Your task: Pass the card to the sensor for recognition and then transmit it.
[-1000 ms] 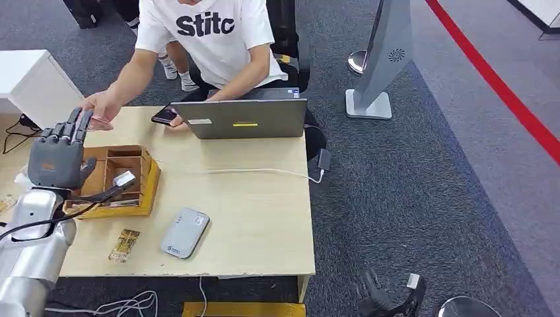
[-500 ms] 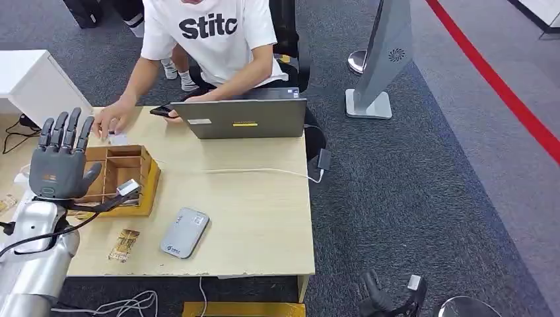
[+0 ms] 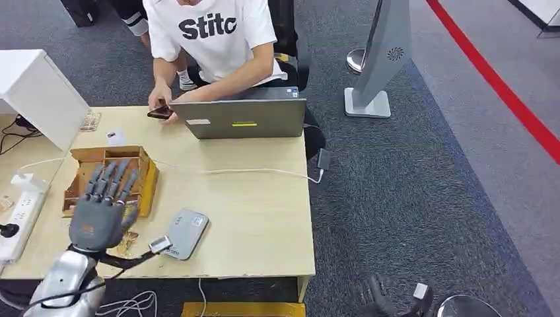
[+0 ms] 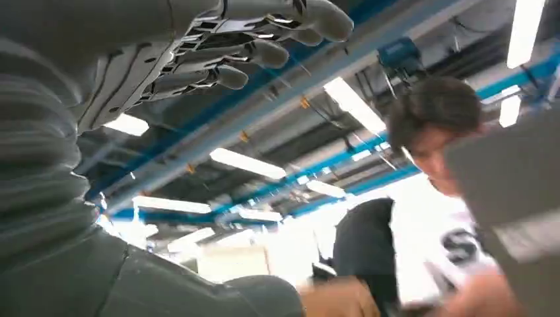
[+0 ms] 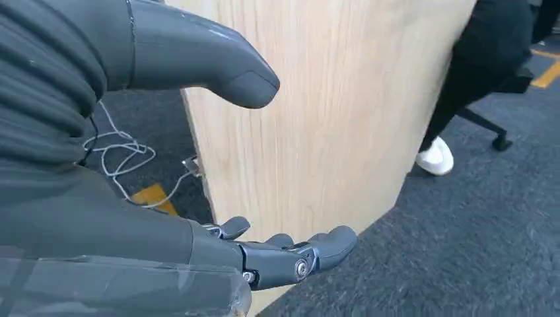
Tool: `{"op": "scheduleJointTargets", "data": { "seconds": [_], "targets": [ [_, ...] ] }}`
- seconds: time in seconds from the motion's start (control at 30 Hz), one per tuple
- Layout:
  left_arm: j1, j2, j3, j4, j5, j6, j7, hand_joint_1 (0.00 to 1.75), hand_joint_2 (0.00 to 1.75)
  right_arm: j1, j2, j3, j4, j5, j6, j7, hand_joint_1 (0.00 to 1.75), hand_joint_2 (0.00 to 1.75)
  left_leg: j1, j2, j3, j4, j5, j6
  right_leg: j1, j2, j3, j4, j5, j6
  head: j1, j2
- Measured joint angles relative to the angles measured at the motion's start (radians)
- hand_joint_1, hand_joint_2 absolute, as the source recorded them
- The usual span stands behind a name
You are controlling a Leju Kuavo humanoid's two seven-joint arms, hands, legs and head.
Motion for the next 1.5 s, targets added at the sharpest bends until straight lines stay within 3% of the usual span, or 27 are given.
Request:
{"op": "scheduleJointTargets", "data": {
  "seconds": [0.1, 0.5, 0.67, 0.93, 1.17, 1.5],
  "targets": [
    [0.062, 0.008, -0.001, -0.025, -0.031, -0.081, 0.042, 0.0, 1.75, 0.007, -0.005, 0.0, -0.002, -0.005, 0.008, -0.004, 0.0, 1.75, 0.0, -0.001, -0.001, 0.0, 0.0, 0.001, 0.0, -0.001, 0.0, 0.0, -0.001, 0.001, 0.0, 0.0],
    [0.084, 0.038, 0.013, 0.031, -0.054, -0.087, 0.072, 0.0, 1.75, 0.009, -0.005, 0.02, -0.002, 0.003, 0.004, -0.021, 0.0, 1.75, 0.001, -0.002, -0.001, 0.0, 0.003, 0.0, 0.0, -0.003, 0.0, 0.001, 0.001, -0.001, -0.001, 0.0],
    [0.028, 0.07, 0.045, 0.117, -0.055, -0.083, 0.082, 0.0, 1.75, 0.007, -0.005, 0.04, -0.002, 0.01, -0.013, -0.019, 0.0, 1.75, 0.001, -0.003, -0.001, 0.0, 0.003, -0.001, 0.001, -0.003, 0.0, 0.001, 0.001, -0.001, 0.0, 0.0],
    [-0.143, 0.124, 0.085, 0.313, -0.025, -0.101, 0.066, 0.0, 1.75, -0.001, -0.005, 0.073, -0.002, 0.019, -0.029, -0.009, 0.0, 1.75, 0.001, -0.003, -0.001, 0.0, 0.006, -0.002, 0.001, -0.004, 0.0, 0.001, 0.002, -0.002, -0.001, 0.0],
    [-0.229, 0.127, 0.089, 0.443, -0.035, -0.076, 0.071, 0.0, 1.75, -0.011, -0.005, 0.09, -0.002, 0.024, -0.038, -0.003, 0.0, 1.75, 0.001, -0.003, -0.001, 0.0, 0.006, -0.002, 0.001, -0.004, 0.0, 0.001, 0.002, -0.002, 0.0, 0.0],
    [-0.266, 0.113, 0.088, 0.513, -0.044, -0.06, 0.064, 0.0, 1.75, -0.014, -0.005, 0.099, -0.002, 0.024, -0.044, -0.003, 0.0, 1.75, 0.001, -0.003, -0.002, 0.0, 0.006, -0.002, 0.001, -0.004, -0.001, 0.001, 0.002, -0.002, -0.001, 0.0]
  ]
}}
